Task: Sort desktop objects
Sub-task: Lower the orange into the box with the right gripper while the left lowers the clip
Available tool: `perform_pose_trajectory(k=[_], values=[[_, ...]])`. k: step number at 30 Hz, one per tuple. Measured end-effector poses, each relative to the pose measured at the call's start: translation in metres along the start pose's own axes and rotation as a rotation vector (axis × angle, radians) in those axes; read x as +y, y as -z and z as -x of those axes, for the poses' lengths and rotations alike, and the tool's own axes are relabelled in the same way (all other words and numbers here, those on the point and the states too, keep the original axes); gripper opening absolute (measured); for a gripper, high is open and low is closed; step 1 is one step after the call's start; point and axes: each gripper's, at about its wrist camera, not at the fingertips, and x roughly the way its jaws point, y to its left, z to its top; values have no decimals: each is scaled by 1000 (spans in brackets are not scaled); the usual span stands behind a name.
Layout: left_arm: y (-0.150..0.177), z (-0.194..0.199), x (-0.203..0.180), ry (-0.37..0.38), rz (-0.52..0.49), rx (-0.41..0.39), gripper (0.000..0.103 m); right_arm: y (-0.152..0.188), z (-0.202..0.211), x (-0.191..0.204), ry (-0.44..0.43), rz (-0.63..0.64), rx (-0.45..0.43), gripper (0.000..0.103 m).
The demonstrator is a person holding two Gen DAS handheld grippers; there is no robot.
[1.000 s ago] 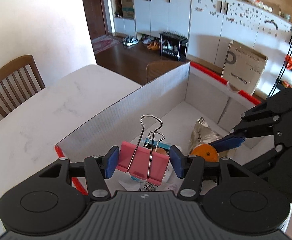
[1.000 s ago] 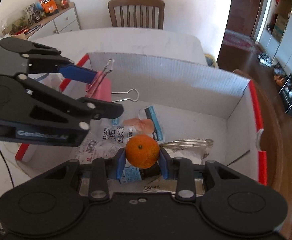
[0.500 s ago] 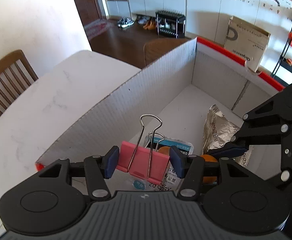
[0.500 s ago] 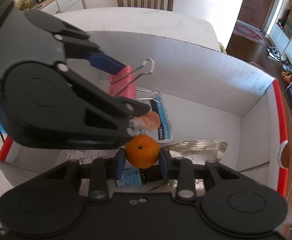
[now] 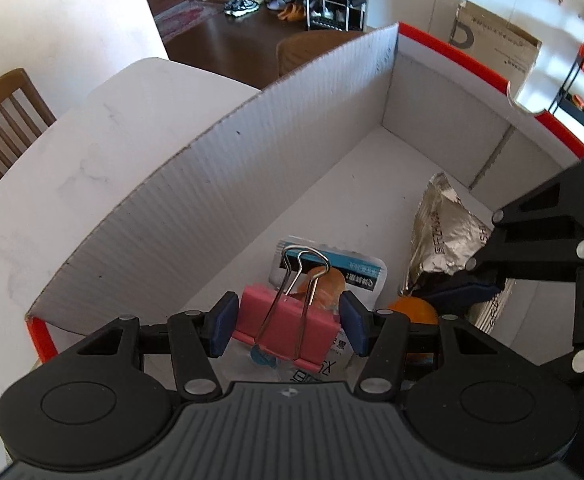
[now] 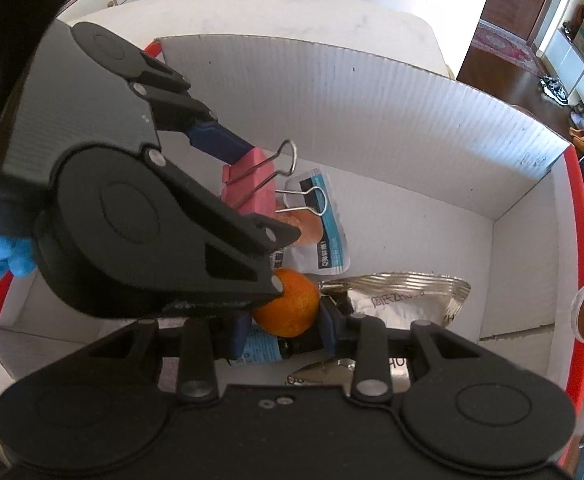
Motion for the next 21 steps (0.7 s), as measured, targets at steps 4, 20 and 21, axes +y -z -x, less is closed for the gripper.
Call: perform_pose_trajectory(k=[4, 20, 21], values=[[-1, -5, -1, 0, -5, 43, 55, 1, 0, 0, 3, 5, 10, 35], [6, 16, 7, 58, 67, -7, 70, -1, 9, 0, -17, 7, -14, 56], [7, 20, 8, 58, 71, -20, 71, -1, 11, -1, -20, 5, -20, 56]])
